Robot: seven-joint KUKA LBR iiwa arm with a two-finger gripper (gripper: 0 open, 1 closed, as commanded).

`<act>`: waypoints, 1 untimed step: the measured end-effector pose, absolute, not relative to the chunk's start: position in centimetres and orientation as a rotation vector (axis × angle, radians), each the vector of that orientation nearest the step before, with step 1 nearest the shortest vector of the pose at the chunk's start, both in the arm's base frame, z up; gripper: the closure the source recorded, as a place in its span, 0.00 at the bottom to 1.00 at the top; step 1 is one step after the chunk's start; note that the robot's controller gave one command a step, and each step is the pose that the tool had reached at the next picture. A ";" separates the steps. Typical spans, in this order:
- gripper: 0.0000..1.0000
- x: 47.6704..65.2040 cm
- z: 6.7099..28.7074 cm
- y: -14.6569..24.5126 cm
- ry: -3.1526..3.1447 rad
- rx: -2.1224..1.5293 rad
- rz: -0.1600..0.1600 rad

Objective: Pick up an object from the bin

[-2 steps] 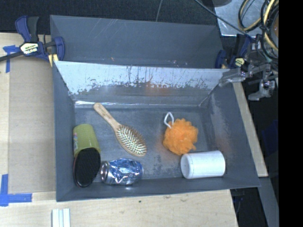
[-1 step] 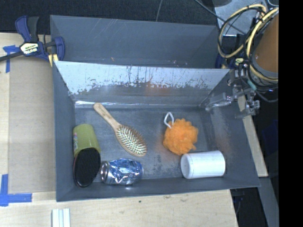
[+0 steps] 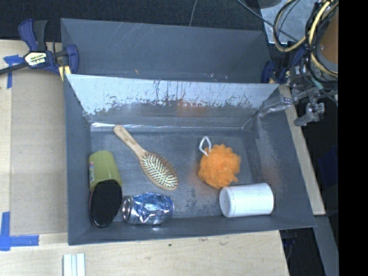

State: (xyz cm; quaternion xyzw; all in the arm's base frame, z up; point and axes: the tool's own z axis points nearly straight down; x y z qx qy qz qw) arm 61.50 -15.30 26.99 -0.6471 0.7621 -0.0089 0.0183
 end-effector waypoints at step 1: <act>0.00 62.2 30.3 -15.4 2.106 -2.276 -0.041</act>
Offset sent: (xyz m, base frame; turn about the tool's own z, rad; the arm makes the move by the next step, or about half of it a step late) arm 0.0055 -0.0013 0.0311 -0.2425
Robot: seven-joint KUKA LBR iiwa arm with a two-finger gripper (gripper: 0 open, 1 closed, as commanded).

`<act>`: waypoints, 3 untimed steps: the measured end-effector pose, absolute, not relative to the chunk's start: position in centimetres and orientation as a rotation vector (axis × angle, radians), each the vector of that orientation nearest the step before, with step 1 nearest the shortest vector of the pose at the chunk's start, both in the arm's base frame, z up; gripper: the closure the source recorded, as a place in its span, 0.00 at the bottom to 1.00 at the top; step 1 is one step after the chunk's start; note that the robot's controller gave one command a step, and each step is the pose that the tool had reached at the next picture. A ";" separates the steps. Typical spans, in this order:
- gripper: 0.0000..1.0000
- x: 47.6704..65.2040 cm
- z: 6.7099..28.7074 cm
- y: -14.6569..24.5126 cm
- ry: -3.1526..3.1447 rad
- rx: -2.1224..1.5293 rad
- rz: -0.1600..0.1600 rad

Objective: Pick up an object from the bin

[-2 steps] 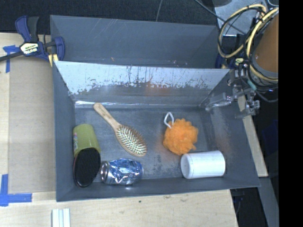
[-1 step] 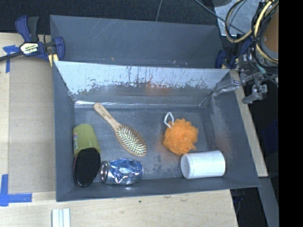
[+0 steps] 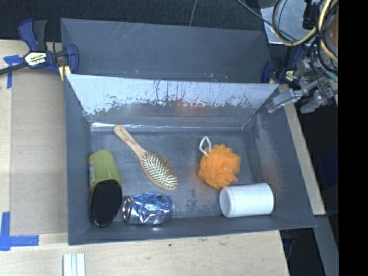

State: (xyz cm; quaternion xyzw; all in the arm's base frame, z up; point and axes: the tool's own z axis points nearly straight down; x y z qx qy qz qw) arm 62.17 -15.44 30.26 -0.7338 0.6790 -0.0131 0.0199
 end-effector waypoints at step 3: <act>0.00 62.8 29.6 -15.3 1.894 -2.448 -0.046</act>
Offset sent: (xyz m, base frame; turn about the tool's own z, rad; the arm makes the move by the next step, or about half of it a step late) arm 0.0038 -0.0020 0.0236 -0.0993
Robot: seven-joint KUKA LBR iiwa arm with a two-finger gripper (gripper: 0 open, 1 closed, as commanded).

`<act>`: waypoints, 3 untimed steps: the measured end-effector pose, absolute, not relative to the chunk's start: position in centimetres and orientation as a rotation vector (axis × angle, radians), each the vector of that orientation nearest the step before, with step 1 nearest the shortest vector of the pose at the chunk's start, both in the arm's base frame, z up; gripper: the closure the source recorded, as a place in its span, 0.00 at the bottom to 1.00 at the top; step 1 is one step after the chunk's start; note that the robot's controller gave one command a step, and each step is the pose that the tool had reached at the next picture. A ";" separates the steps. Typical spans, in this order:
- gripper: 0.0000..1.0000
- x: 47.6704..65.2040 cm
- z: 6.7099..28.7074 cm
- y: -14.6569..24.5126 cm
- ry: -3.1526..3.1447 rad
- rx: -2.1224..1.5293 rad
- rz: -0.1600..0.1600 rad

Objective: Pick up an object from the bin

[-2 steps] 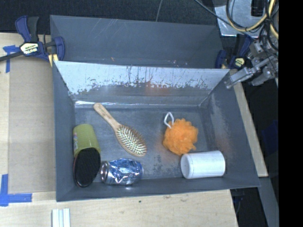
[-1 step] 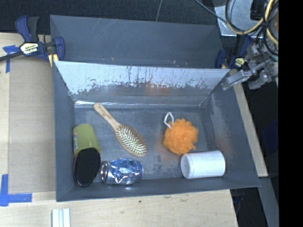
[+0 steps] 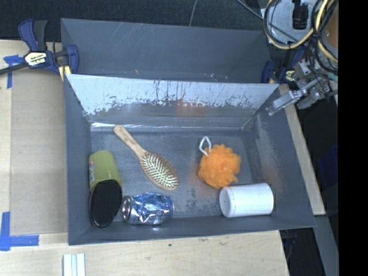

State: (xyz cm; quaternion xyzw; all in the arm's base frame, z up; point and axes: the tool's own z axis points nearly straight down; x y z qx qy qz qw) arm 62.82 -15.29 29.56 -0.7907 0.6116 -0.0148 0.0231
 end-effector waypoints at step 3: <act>0.00 58.6 32.9 -15.1 1.160 -2.875 -0.060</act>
Offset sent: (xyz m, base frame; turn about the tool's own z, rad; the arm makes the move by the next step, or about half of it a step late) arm -0.0198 0.0110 -0.0406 -0.3269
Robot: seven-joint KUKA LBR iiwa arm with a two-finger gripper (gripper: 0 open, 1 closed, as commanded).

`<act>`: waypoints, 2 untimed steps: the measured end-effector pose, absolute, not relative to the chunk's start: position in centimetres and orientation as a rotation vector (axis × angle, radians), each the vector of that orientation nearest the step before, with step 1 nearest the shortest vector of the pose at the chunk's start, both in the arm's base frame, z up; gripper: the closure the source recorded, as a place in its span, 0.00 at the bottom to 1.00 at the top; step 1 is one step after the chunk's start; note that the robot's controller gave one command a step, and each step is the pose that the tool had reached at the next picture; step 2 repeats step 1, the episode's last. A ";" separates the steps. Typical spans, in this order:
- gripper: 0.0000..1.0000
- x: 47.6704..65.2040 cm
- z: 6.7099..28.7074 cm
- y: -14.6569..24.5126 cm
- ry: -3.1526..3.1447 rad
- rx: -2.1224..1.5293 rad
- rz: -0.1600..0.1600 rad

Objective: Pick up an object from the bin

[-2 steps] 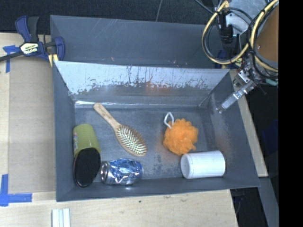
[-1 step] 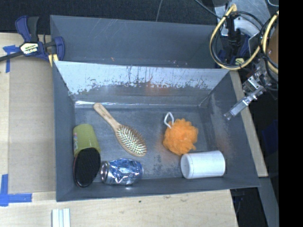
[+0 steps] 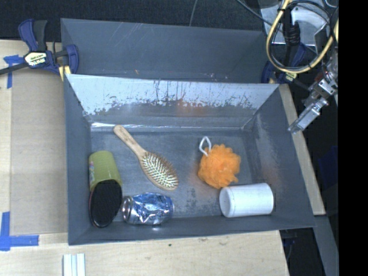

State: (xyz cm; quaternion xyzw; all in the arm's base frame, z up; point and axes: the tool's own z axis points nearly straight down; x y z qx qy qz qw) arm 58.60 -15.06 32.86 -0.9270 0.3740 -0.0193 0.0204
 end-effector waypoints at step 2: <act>0.00 60.7 34.9 -15.7 1.001 -2.933 -0.067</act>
Offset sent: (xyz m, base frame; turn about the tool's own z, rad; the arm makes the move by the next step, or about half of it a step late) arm 0.0196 -0.0068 0.0195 -0.1119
